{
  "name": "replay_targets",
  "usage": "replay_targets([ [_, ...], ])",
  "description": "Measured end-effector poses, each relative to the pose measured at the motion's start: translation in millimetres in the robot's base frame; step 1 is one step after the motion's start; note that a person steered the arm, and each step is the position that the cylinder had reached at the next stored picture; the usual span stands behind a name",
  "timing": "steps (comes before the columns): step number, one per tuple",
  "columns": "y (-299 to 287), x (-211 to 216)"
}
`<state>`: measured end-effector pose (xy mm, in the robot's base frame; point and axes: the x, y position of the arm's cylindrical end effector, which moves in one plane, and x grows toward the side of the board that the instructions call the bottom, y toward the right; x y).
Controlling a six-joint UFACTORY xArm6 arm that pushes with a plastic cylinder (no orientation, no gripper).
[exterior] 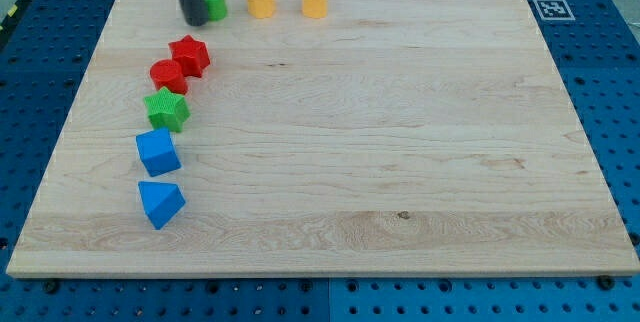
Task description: Move the green circle to the top left of the yellow hexagon
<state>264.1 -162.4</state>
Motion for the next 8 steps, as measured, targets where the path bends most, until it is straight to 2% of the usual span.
replay_targets([
  [2, 25, -16],
  [3, 17, -13],
  [4, -15, -14],
  [5, -30, -59],
  [6, -29, -73],
  [8, -22, -72],
])
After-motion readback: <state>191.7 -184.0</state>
